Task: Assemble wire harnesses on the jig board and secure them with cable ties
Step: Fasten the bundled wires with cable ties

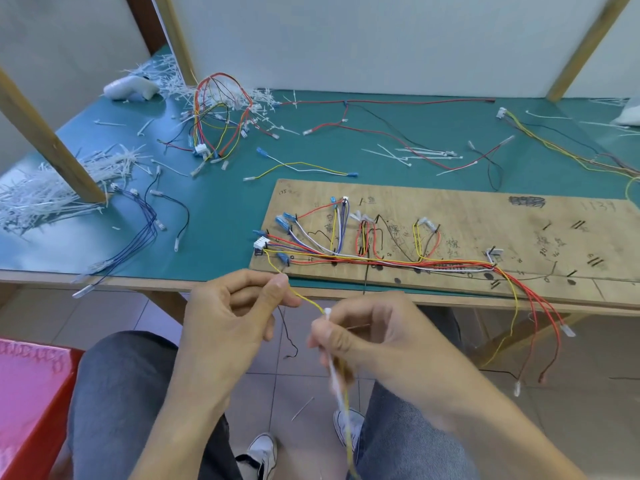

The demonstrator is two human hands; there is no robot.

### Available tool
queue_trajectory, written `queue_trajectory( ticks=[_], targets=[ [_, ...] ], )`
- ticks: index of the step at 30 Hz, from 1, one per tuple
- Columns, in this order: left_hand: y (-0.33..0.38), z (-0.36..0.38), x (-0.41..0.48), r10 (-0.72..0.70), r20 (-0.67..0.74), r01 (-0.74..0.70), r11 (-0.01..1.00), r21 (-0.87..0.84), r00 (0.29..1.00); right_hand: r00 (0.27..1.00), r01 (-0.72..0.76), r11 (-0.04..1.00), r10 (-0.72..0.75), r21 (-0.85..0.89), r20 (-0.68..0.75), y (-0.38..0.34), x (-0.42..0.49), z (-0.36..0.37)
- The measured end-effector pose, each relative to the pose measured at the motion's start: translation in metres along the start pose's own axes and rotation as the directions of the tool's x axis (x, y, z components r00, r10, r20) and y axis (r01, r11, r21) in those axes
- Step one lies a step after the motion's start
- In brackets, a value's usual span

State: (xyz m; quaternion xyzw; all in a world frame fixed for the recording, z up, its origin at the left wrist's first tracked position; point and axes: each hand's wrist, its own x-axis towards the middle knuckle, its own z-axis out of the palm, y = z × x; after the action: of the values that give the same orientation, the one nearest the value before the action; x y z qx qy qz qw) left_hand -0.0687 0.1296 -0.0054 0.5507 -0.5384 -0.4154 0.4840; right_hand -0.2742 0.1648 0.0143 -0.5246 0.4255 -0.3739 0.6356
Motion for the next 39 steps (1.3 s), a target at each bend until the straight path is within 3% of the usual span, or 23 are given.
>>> queue_trajectory(
  ticks=[2,5,10,14,18,22,24,26,27,31,39],
  targets=[
    [-0.002,0.010,-0.004,0.183,-0.063,-0.162,0.955,0.248,0.981,0.999,-0.005,0.998,0.002,-0.056,-0.053,-0.007,-0.006,-0.017],
    [-0.006,0.033,-0.015,0.392,0.106,-0.390,0.773,0.500,0.914,0.984,-0.027,0.984,-0.005,-0.177,-0.179,-0.014,-0.009,-0.047],
    [-0.021,0.065,-0.022,0.407,0.250,-0.459,0.574,0.678,0.879,0.945,-0.018,0.935,-0.100,-0.354,-0.312,-0.008,-0.003,-0.079],
    [-0.027,0.074,-0.021,0.404,0.235,-0.433,0.518,0.738,0.884,0.925,-0.049,0.875,-0.142,-0.481,-0.353,0.007,-0.003,-0.088],
    [-0.034,0.078,-0.019,0.405,0.253,-0.427,0.427,0.797,0.878,0.908,-0.049,0.875,-0.163,-0.482,-0.387,0.015,-0.001,-0.088],
    [-0.040,0.084,-0.022,0.368,0.224,-0.373,0.405,0.835,0.902,0.845,-0.080,0.876,-0.193,-0.475,-0.499,0.008,-0.006,-0.085],
    [-0.041,0.084,-0.021,0.359,0.206,-0.354,0.414,0.839,0.910,0.721,-0.061,0.792,-0.386,-0.608,-0.575,-0.003,-0.013,-0.081],
    [-0.043,0.086,-0.019,0.355,0.191,-0.341,0.430,0.836,0.915,0.597,0.010,0.688,-0.586,-0.725,-0.548,-0.018,-0.014,-0.072],
    [-0.044,0.088,-0.019,0.352,0.179,-0.332,0.443,0.833,0.919,0.568,0.064,0.673,-0.632,-0.737,-0.528,-0.024,-0.008,-0.066],
    [-0.045,0.093,-0.020,0.351,0.149,-0.311,0.465,0.829,0.924,0.602,0.289,0.818,-0.559,-0.497,-0.570,-0.033,0.051,-0.050],
    [-0.043,0.097,-0.018,0.322,0.123,-0.273,0.477,0.835,0.939,0.544,0.202,0.644,-0.700,-0.738,-0.462,0.000,0.115,-0.046]
  ],
)
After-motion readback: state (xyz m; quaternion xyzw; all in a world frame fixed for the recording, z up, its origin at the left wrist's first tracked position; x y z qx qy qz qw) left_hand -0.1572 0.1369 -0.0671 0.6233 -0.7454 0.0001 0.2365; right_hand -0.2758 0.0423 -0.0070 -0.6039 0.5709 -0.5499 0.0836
